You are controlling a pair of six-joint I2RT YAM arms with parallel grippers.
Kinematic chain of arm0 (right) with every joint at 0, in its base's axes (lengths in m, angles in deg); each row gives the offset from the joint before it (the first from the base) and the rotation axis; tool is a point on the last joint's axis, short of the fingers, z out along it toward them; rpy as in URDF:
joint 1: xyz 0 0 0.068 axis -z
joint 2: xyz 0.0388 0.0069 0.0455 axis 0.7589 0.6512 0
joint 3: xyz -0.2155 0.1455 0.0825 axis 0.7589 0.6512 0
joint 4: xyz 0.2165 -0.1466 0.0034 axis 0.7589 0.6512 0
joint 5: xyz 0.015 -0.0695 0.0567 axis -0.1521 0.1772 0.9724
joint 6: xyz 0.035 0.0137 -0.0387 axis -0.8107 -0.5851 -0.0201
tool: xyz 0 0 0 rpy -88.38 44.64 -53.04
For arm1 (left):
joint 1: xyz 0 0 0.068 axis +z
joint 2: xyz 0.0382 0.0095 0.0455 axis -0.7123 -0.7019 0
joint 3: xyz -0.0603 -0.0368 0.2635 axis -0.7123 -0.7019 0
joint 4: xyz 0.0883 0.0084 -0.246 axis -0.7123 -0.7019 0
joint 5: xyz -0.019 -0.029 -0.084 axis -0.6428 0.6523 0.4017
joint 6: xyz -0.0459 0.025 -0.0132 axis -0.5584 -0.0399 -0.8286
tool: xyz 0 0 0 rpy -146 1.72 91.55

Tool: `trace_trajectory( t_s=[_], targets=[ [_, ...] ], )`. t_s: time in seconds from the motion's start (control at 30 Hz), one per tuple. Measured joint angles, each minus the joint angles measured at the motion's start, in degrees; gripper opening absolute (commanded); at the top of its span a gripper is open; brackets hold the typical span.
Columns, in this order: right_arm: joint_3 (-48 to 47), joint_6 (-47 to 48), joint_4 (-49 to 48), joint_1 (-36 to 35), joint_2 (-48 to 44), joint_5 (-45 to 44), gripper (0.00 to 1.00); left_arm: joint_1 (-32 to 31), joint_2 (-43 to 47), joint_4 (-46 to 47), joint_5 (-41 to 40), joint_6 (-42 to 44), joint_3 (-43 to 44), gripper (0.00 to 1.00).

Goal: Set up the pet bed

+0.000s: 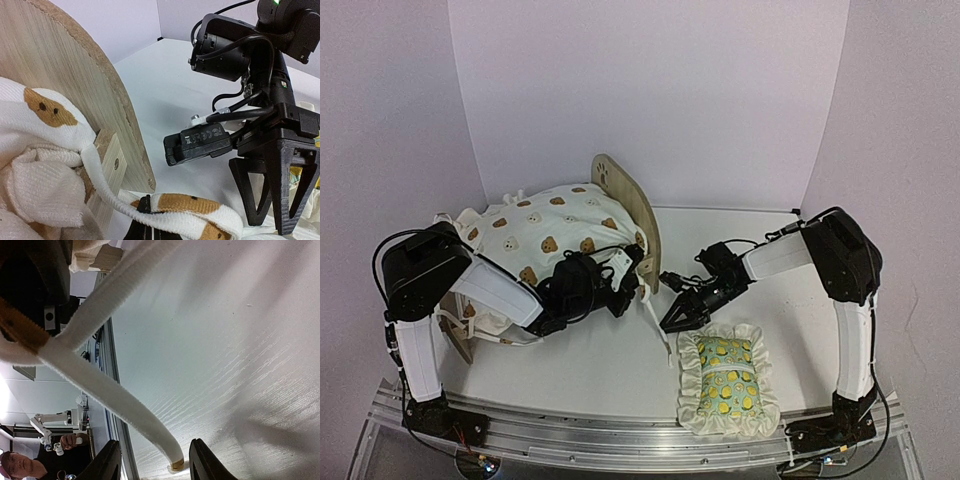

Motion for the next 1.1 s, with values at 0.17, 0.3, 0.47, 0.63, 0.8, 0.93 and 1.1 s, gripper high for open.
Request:
trace_trajectory(
  t_s=[0.17,0.3,0.47,0.63,0.8,0.93,1.1],
  targets=[
    [0.4,-2.0,-3.7,-0.8,0.0,-1.5,0.36,-0.3,0.0,-0.4,0.0,-0.1,0.8,0.0],
    [2.2,-4.9,-8.4,-1.3,0.0,-2.5,0.11,-0.3,0.0,-0.9,-0.1,-0.1,1.3,0.0],
    [3.9,-7.8,-12.3,-1.5,0.0,-3.4,0.0,-0.3,0.0,-3.0,-0.7,-0.1,2.1,0.0],
    [5.2,-9.4,-14.4,-1.4,0.0,-4.1,0.0,-0.5,0.3,-10.2,-4.0,-1.3,5.5,0.0],
    [5.3,-11.7,-15.5,-0.7,0.0,-6.0,0.0,-1.1,4.3,-18.9,-8.3,-2.8,6.5,0.0],
    [5.3,-13.4,-15.7,0.2,-0.4,-9.7,0.0,-1.2,6.7,-25.9,-11.2,-3.7,8.8,0.0],
    [5.3,-15.6,-15.9,1.2,-1.4,-15.3,0.0,-1.4,7.7,-32.7,-13.9,-4.5,11.5,0.0]
  ],
)
